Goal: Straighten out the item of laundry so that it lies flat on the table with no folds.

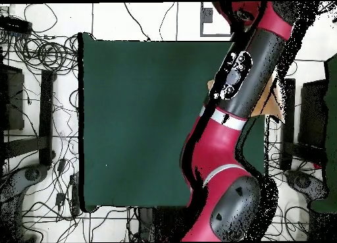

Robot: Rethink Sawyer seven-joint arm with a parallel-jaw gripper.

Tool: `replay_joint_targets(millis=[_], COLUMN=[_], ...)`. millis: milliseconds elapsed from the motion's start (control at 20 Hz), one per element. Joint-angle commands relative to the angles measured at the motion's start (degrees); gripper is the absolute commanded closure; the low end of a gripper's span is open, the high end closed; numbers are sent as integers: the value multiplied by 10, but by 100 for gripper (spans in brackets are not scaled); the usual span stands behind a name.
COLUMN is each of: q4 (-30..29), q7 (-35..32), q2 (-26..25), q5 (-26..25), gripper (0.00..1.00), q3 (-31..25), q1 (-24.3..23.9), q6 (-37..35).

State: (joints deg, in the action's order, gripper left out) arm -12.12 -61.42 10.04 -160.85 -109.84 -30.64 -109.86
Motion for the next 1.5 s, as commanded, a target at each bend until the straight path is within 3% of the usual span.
replay_joint_targets(millis=[50, 450, 500, 1050, 1200, 1500], q4=[-39, -38, -39, -40, -38, -49], q7=[186, 184, 185, 200, 212, 262], q2=[-33, -38, -39, -41, -39, -7], q5=[-76, -76, -80, -91, -67, 69], gripper=[100, 100, 0, 0, 0, 0], q3=[-90, -107, -110, -119, -113, -35], q1=[22, 20, 20, 18, 15, 4], q6=[-35, -30, -31, -32, -21, -109])
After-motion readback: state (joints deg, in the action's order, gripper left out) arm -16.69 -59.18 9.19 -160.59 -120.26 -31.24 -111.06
